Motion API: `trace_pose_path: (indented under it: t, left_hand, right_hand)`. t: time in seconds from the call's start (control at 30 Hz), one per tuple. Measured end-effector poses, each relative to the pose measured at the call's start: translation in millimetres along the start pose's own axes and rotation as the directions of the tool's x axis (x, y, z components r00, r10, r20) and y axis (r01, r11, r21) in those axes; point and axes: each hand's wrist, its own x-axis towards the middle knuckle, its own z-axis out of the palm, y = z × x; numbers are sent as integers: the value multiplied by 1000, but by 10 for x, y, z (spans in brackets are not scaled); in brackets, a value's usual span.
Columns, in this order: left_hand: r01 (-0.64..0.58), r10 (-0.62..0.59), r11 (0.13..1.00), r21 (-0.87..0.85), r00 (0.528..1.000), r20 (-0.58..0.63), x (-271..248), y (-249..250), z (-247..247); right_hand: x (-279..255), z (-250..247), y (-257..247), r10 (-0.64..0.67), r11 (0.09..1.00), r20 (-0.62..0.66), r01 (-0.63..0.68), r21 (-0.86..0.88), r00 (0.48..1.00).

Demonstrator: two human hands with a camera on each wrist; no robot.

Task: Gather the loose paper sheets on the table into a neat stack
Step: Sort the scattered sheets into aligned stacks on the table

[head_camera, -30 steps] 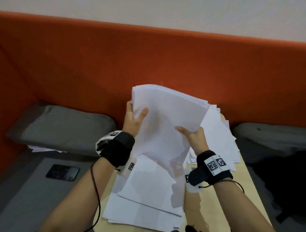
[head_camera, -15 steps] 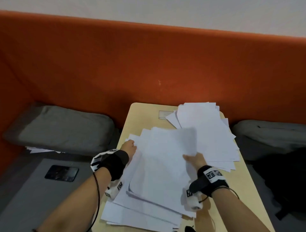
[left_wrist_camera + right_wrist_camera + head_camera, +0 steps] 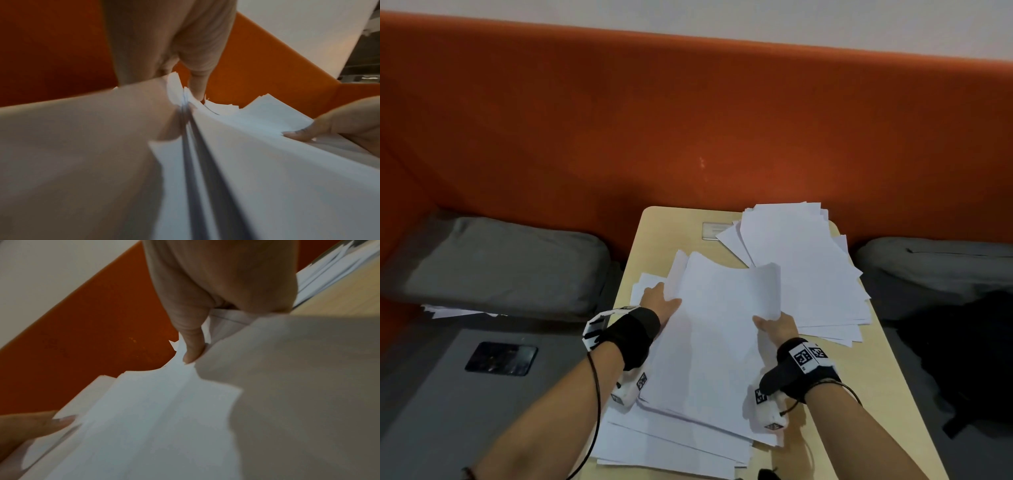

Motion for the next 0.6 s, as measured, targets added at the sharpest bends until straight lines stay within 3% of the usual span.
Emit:
trace_pose_path:
  t: [0.13,0.23,0.3,0.4,0.53,0.6]
  left_hand:
    - [-121,136,980,-161,987,84,-76,1,50]
    - [-74,149,907,-414,977,152,-17,-101,51]
    - [-60,118,884,-463,988,98,-43,-95,53]
    - [-160,174,876,-455,985,-12,-134,-38,14]
    - [-331,339,763,-556,936,-92,-358,239,-266]
    - [-431,445,686,-586,886,-132,-472,442,-482]
  right_hand:
    - [-21,-4,-6,10,1000,7,-10,23,1000]
    - [-50,42,-69,-1,1000,51,2,-12,999]
    - [-87,102,-108,-10,999,80,12,-31,997]
    - [-110,149,-114,7,998,42,-10,62,999]
    - [-176,-12,-224,-54,945,-35,62,322,998]
    - [-277,-150,-366,-183,884,25,153,442,983]
